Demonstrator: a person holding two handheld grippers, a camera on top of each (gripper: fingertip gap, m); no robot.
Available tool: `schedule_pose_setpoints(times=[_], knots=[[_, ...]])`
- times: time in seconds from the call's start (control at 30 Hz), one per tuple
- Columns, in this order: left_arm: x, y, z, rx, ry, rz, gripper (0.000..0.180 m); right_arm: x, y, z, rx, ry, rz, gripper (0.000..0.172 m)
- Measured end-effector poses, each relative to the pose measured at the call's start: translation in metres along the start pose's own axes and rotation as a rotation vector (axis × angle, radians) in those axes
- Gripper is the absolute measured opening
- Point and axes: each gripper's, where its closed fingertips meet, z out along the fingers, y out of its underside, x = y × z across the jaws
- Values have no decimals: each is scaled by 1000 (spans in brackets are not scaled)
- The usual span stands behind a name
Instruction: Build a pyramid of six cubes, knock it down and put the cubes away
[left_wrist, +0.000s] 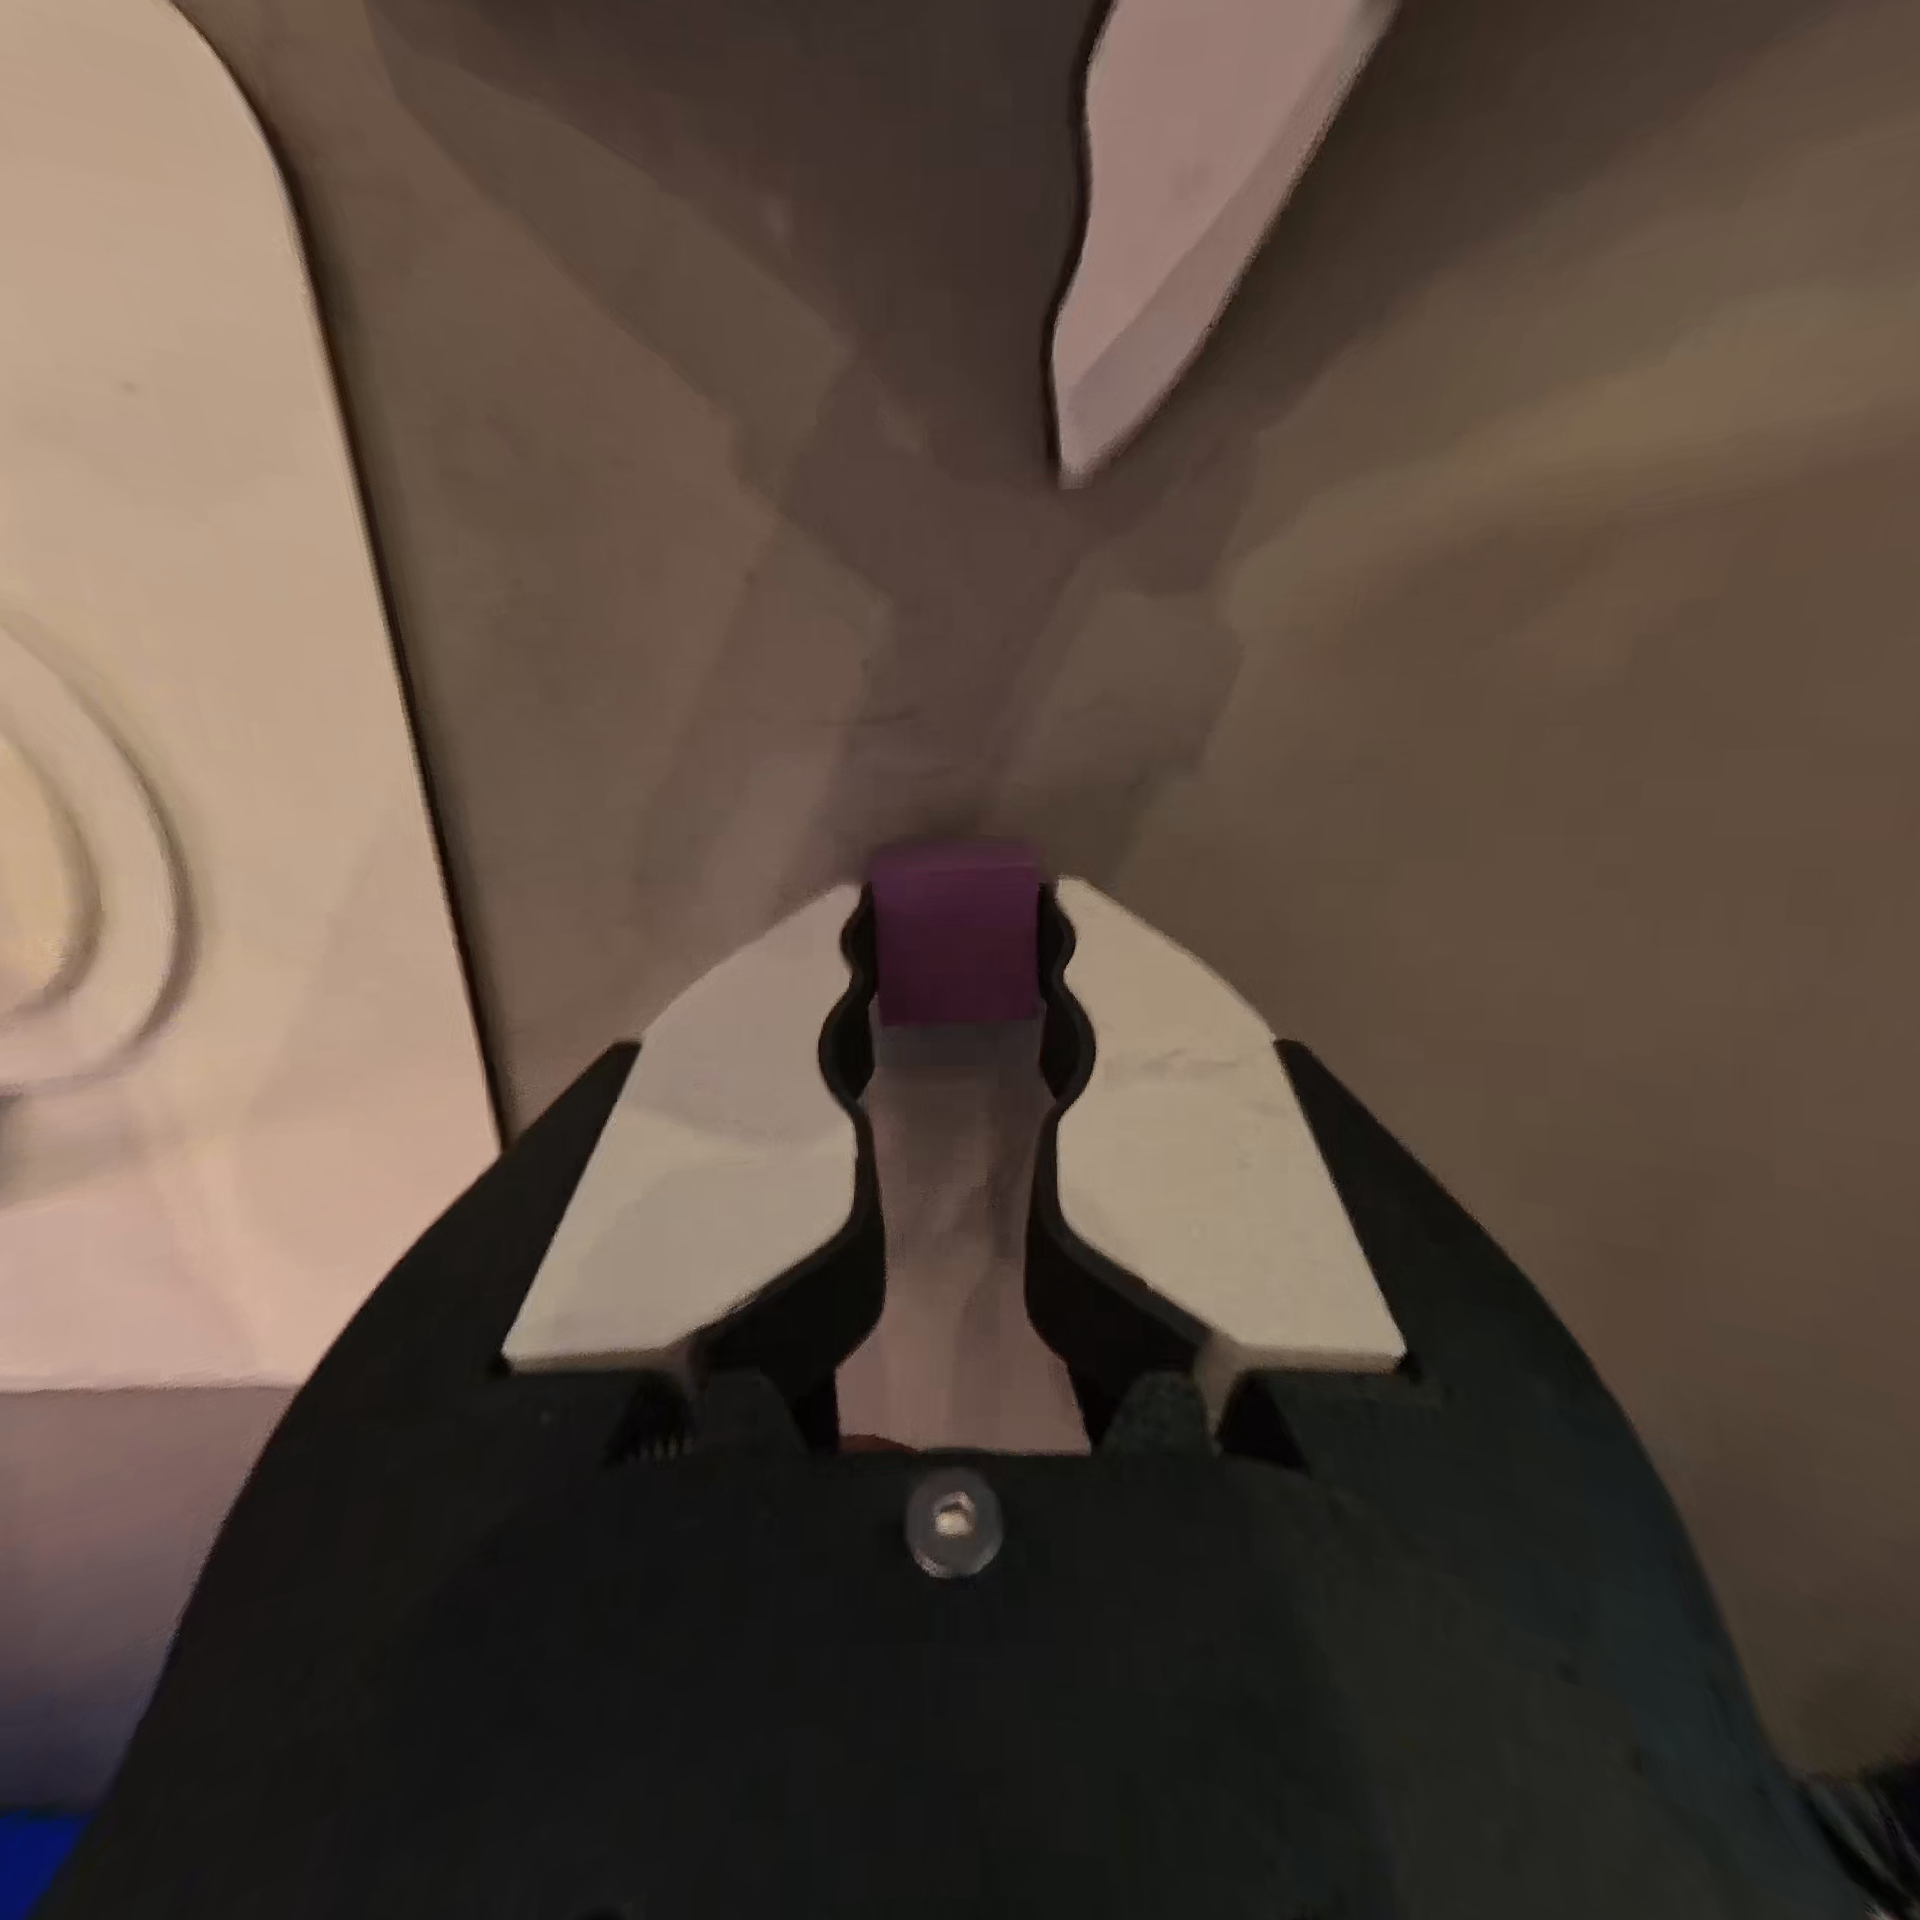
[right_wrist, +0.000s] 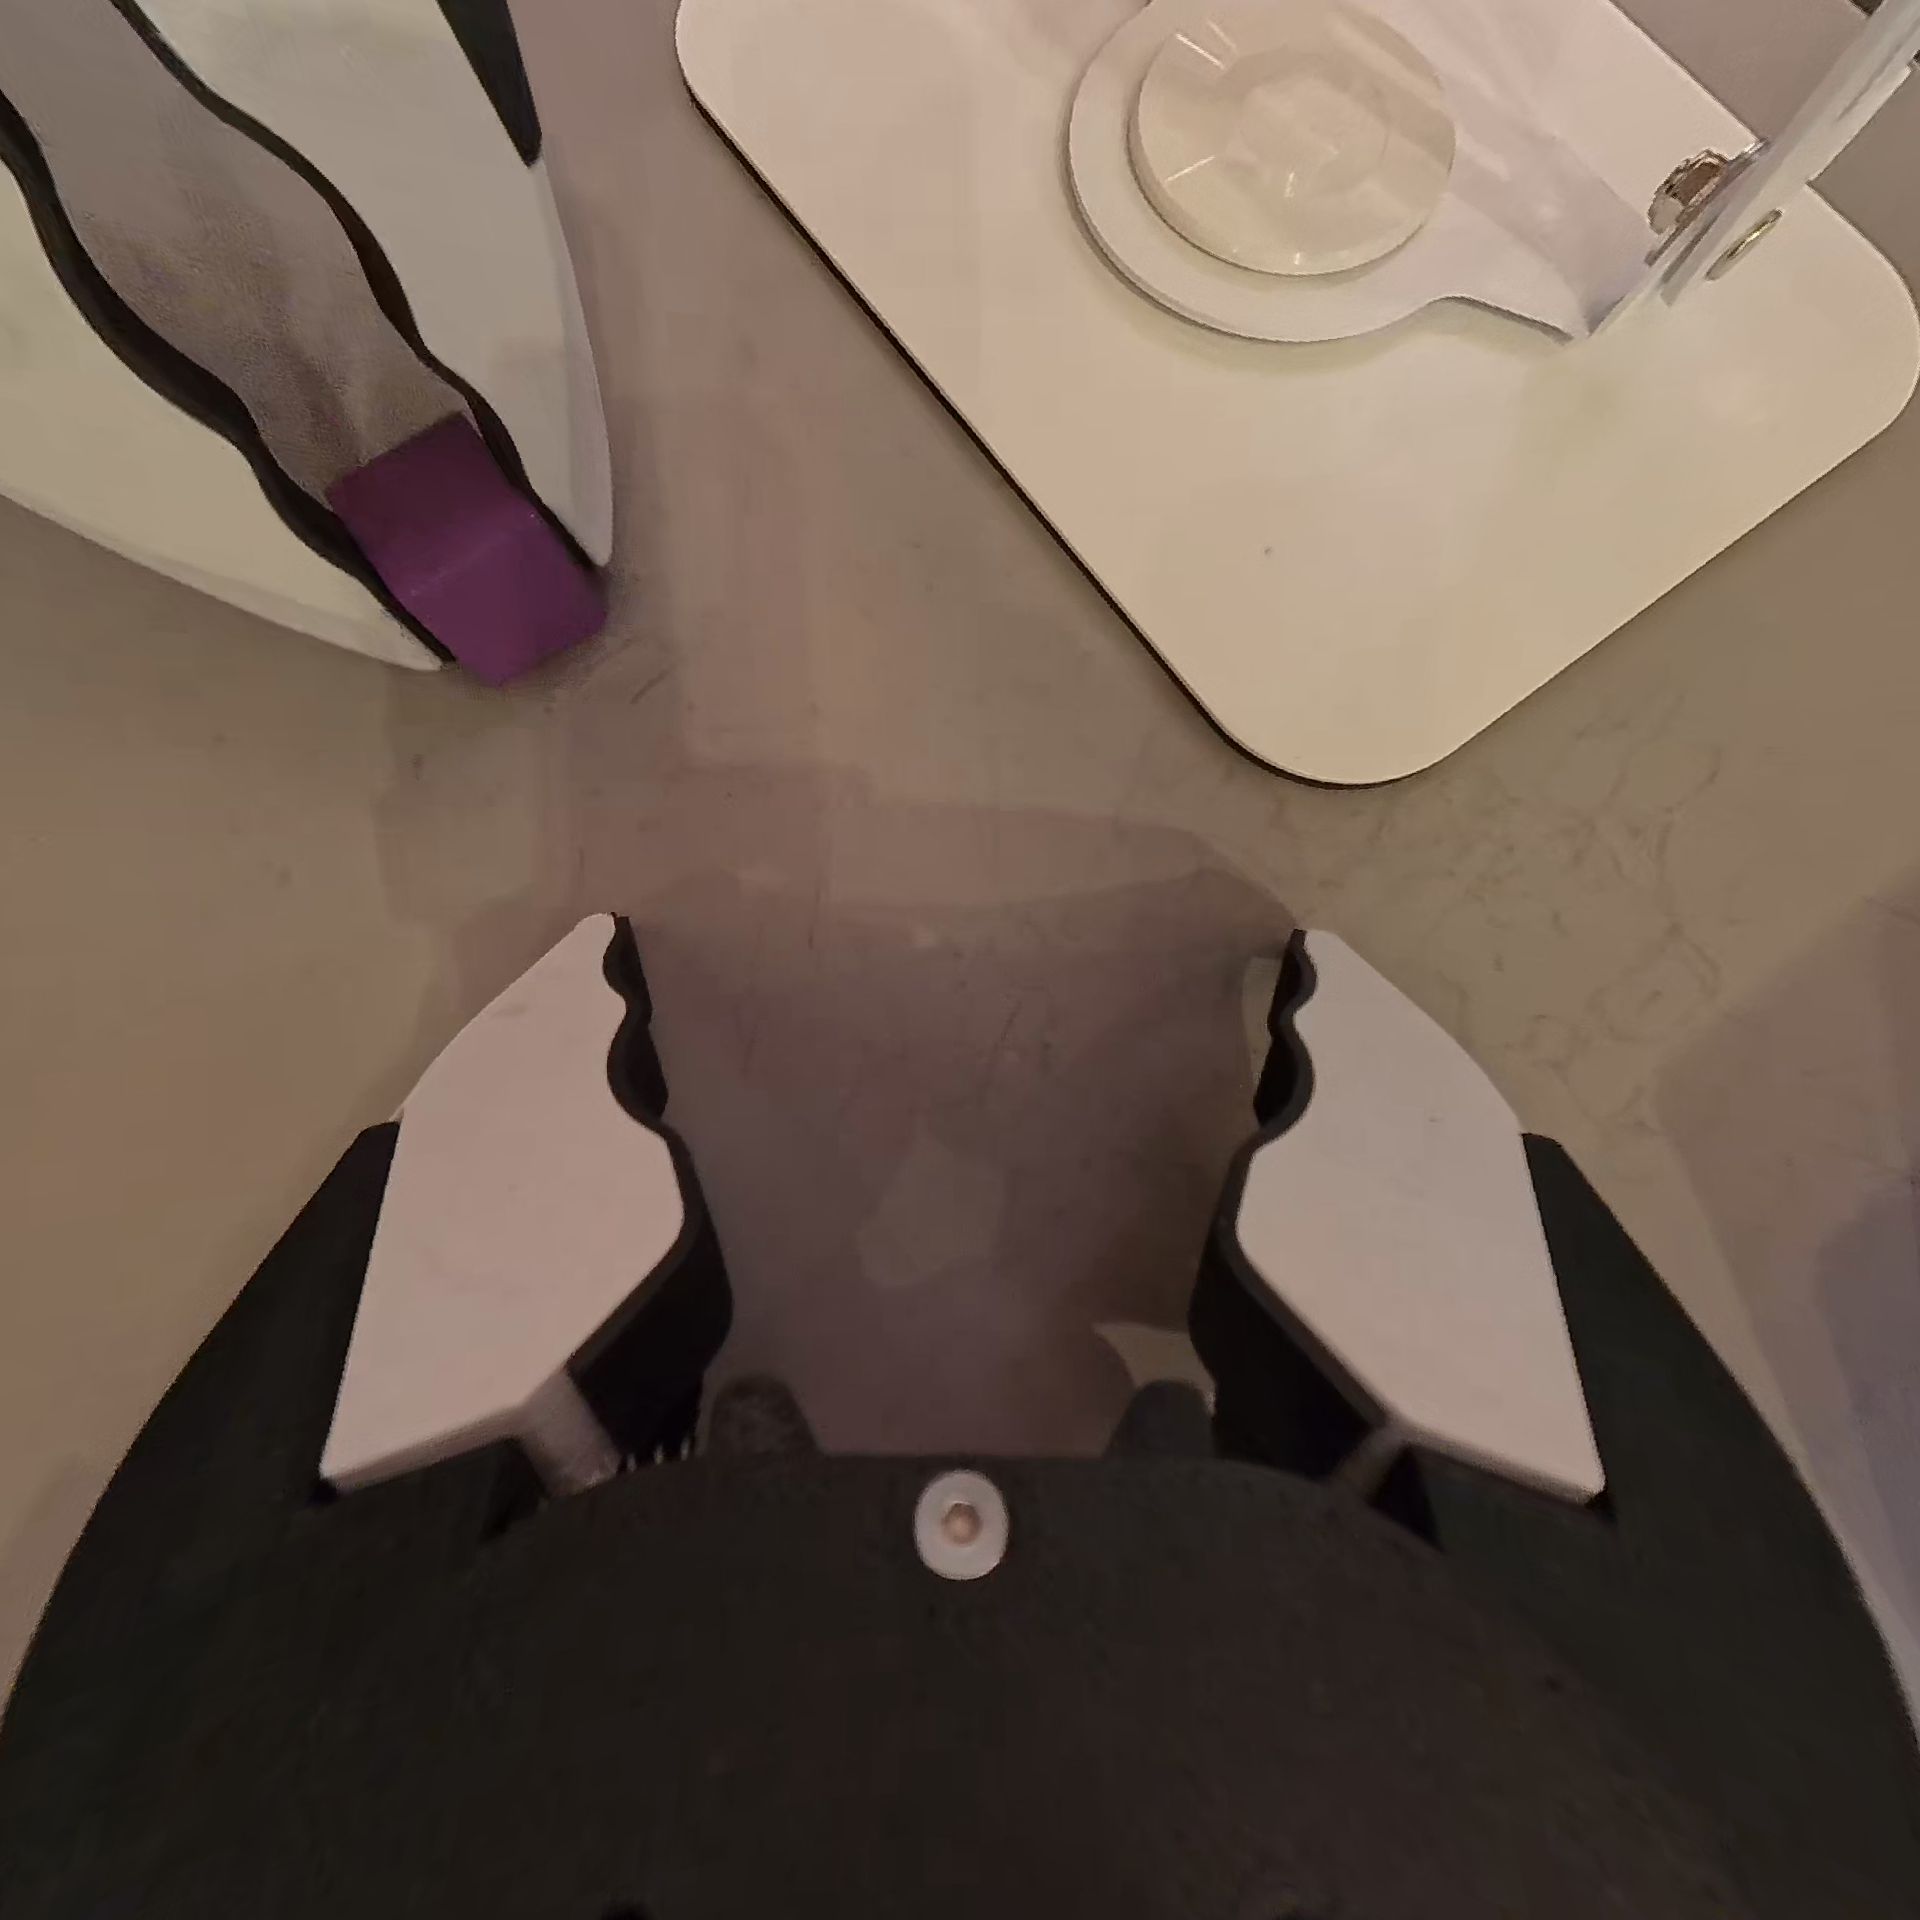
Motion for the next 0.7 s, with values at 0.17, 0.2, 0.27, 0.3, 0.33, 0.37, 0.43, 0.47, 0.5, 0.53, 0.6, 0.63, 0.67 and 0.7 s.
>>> schedule_pose_setpoints(times=[0.17, 0.2, 0.27, 0.3, 0.33, 0.37, 0.43, 0.47, 0.5, 0.53, 0.6, 0.63, 0.67, 0.7], knots=[[2, -5, 2, 24, 0, -5, 28, 0, 0, 0, -1, 1, 1, 114], [1, -6, 2, 25, 1, -6, 28, 0, 0, 0, -1, 1, 2, 114], [2, -5, 2, 27, 3, -7, 28, 0, 0, 0, -1, 1, 2, 114], [1, -5, 2, 27, 2, -8, 28, 0, 0, 0, 0, 1, 2, 114], [1, -5, 2, 26, 0, -5, 28, 0, 0, 0, 0, 1, 2, 114], [1, -5, 2, 24, -2, -4, 28, 0, 0, 0, 0, 1, 2, 114], [1, -5, 2, 25, -1, -6, 28, 0, 0, 0, 0, 1, 2, 114], [1, -5, 2, 26, 0, -6, 28, 0, 0, 0, 0, 1, 2, 114], [1, -5, 2, 27, 1, -6, 28, 0, 0, 0, 0, 1, 2, 114], [1, -5, 2, 28, 1, -7, 28, 0, 0, 0, 0, 1, 2, 114], [1, -5, 2, 27, 0, -7, 28, -1, 0, 0, -1, 1, 2, 114], [1, -5, 2, 26, 1, -8, 28, -1, 0, 0, -1, 1, 2, 115], [4, -5, 2, 26, 13, -7, 33, -1, 0, 0, -1, 1, 2, 115], [6, -6, 3, 24, 24, -8, 56, -1, 0, 0, -1, 0, 2, 115]])
